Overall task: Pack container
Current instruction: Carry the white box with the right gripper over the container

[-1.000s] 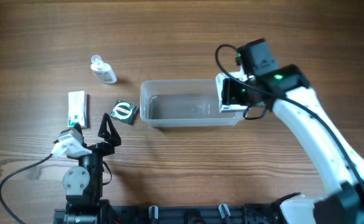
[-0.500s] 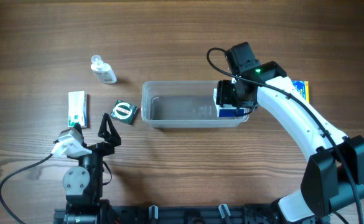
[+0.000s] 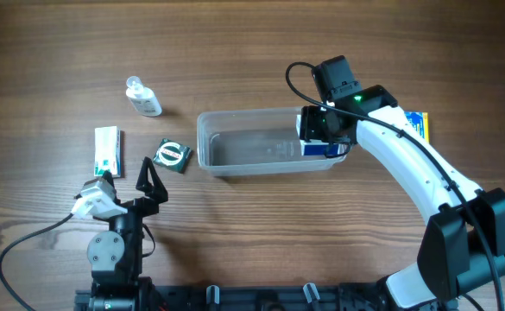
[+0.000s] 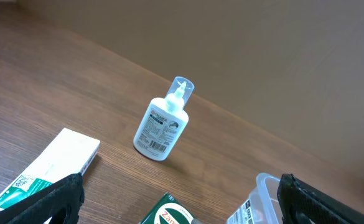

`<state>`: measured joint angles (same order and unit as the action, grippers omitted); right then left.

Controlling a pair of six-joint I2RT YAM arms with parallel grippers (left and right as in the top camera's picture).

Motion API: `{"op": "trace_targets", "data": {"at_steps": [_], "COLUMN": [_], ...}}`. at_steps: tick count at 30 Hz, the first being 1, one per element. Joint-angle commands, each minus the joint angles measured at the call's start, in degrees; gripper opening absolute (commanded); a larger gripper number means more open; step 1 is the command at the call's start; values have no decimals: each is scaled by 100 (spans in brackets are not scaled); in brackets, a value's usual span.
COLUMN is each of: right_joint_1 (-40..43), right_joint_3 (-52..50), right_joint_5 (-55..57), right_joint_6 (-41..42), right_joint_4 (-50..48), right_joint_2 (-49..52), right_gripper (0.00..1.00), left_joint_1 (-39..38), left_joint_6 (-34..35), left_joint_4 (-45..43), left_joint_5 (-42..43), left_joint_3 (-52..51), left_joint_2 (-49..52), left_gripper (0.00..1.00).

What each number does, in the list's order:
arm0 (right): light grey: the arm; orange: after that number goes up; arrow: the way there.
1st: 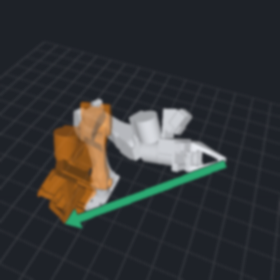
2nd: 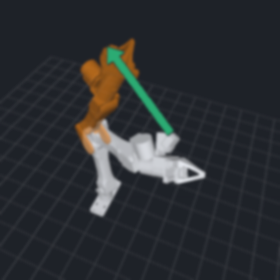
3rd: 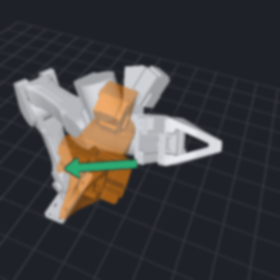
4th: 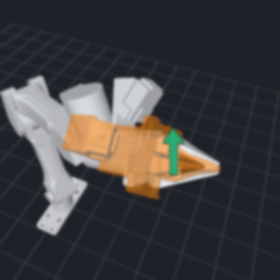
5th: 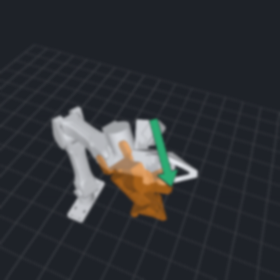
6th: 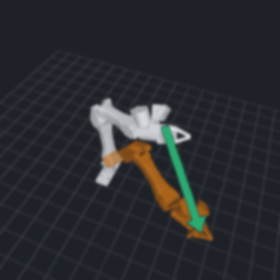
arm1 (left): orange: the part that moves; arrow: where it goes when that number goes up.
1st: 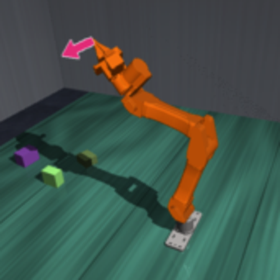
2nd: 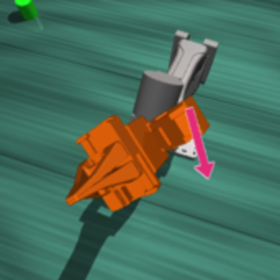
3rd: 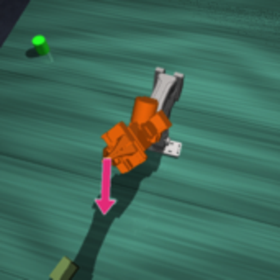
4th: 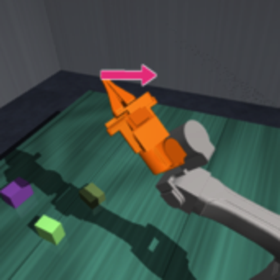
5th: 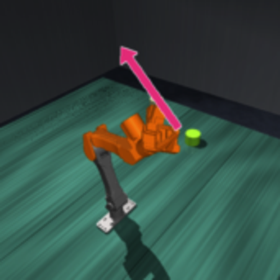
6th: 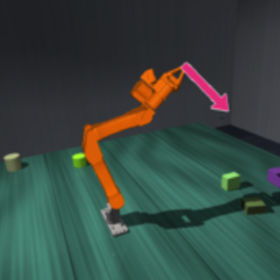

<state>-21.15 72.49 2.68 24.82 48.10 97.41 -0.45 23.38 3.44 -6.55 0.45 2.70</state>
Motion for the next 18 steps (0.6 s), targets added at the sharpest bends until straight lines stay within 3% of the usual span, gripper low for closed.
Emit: {"op": "trace_targets", "data": {"at_steps": [1,18], "right_joint_1": [-28,-28], "right_joint_3": [-9,57], "right_joint_5": [457,638], "right_joint_6": [-90,-278], "right_joint_4": [-35,-118], "right_joint_2": [55,-505], "right_gripper": [71,70], "left_joint_1": [31,31], "left_joint_6": [-48,-48], "left_joint_4": [9,9], "left_joint_5": [22,22], "left_joint_3": [-13,-13], "left_joint_2": [-4,-4], "left_gripper": [100,100]}}
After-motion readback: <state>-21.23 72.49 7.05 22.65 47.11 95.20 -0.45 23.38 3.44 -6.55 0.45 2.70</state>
